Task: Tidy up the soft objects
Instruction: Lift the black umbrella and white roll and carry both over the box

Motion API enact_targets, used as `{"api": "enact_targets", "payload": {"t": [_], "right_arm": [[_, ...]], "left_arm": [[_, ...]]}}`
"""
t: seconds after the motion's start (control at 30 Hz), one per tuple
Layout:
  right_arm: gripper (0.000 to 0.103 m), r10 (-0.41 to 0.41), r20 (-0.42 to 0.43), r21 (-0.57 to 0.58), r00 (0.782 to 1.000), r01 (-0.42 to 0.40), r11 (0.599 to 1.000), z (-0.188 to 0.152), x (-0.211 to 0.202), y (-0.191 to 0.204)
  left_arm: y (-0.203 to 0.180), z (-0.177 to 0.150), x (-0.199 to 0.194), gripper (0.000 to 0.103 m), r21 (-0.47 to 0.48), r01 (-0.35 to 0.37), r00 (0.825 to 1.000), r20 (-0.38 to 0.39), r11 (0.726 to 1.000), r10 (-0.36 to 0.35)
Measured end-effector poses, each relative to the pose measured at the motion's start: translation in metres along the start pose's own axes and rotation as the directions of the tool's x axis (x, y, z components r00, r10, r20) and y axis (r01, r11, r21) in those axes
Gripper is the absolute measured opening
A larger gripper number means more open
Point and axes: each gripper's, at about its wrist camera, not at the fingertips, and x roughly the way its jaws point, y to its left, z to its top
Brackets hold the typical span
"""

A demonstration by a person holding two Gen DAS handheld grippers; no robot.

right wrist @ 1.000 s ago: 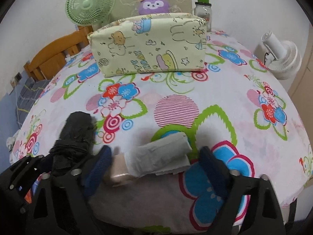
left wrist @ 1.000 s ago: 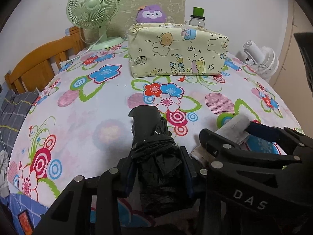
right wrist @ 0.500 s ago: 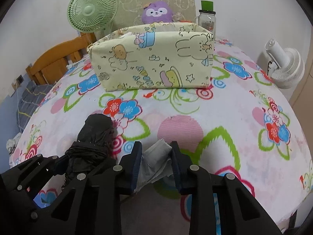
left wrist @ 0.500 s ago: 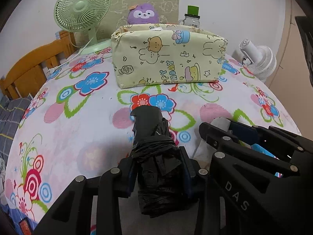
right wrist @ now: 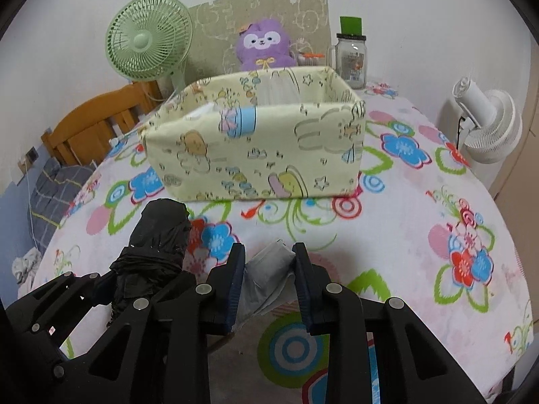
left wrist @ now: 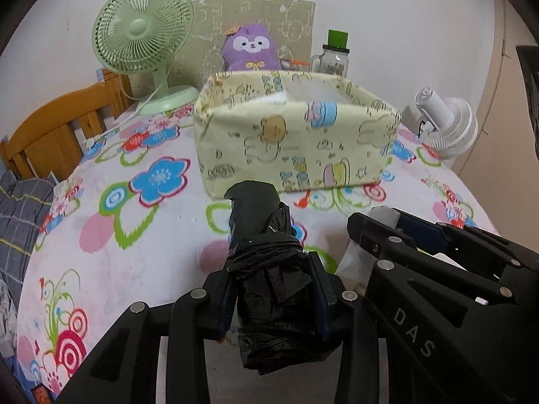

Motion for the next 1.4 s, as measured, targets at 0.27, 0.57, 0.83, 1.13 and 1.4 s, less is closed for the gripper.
{"api": "enact_targets", "payload": {"t": [0.27,0.57,0.83,1.13,1.4], "right_arm": [[0.032,-0.011,0.031,0.006,0.999,0.011,1.0,0.016,-0.014,-0.003],[0.032,-0.024,0.064,0.005,0.998,0.024,1.0,0.029,-0.034,-0.006],[0.032,-0.022,0.109,0.002,0.994,0.022,1.0,0.041,-0.056,-0.007],[0.032,-0.029,0.152,-0.012,0.988,0.031,0.999,0.055,-0.077,-0.005],[0.032,-0.03,0.18,-0.017,0.983,0.034,0.999,0.066,-0.088,-0.006]], "left_arm": [[-0.004,0.016,-0.01,0.039,0.009,0.009,0.999,0.031,1.0,-0.01],[-0.011,0.031,-0.027,0.039,0.02,0.018,0.998,0.065,1.0,-0.019],[-0.018,0.044,-0.047,0.039,0.037,0.011,0.994,0.107,0.999,-0.015],[-0.024,0.057,-0.066,0.039,0.052,0.014,0.988,0.15,0.999,-0.021],[-0.026,0.067,-0.075,0.039,0.057,0.016,0.984,0.179,0.998,-0.026]]}}
